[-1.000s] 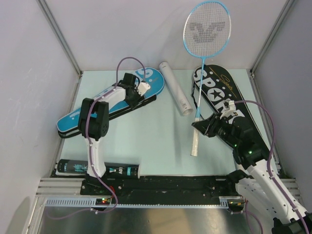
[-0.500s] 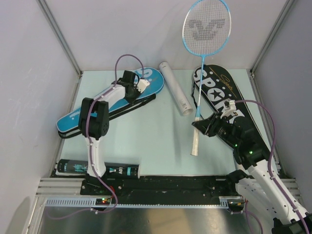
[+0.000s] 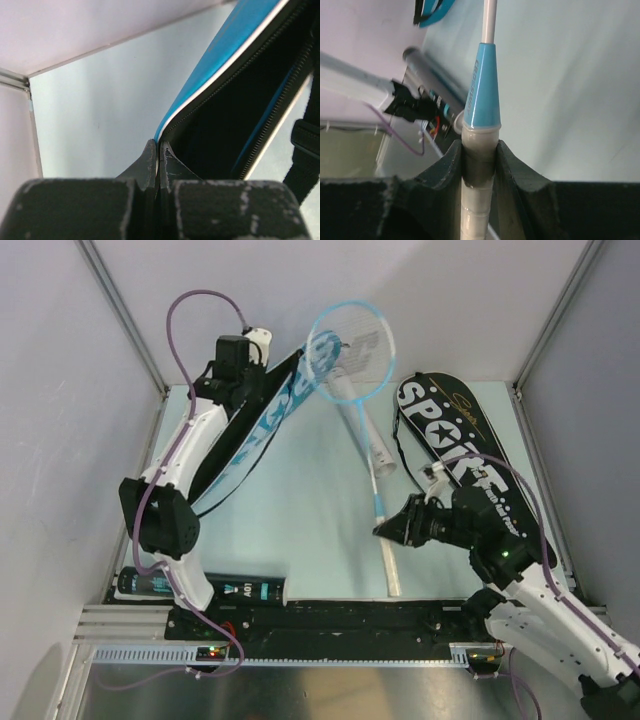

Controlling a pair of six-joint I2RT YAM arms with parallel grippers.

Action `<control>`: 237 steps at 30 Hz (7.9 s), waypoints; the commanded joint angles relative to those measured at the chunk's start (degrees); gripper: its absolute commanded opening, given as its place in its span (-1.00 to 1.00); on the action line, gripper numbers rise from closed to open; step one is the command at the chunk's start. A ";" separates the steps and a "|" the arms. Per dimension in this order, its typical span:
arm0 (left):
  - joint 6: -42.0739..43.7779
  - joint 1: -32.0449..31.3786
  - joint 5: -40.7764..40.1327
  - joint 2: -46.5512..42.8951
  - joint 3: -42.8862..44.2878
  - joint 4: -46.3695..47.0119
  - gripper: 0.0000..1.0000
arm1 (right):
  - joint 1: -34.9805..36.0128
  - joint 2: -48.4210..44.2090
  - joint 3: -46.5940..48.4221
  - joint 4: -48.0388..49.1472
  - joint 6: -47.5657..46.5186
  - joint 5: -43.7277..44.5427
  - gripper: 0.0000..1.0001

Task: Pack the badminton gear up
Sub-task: Open the racket bag at the center of the board, then place the racket in the racket bag, then adjust the racket bag at the center of the board.

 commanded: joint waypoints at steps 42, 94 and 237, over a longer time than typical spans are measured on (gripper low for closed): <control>-57.31 1.83 16.91 8.58 7.72 -3.17 -1.00 | 13.69 44.06 14.88 28.17 10.70 11.73 -1.00; -47.43 -15.72 9.24 -12.95 -31.80 2.31 -1.00 | 6.15 59.39 18.36 39.12 12.79 1.48 -1.00; -52.57 4.44 46.23 -34.42 -60.28 24.73 -1.00 | -13.37 68.90 31.28 -13.75 -30.36 48.66 -0.84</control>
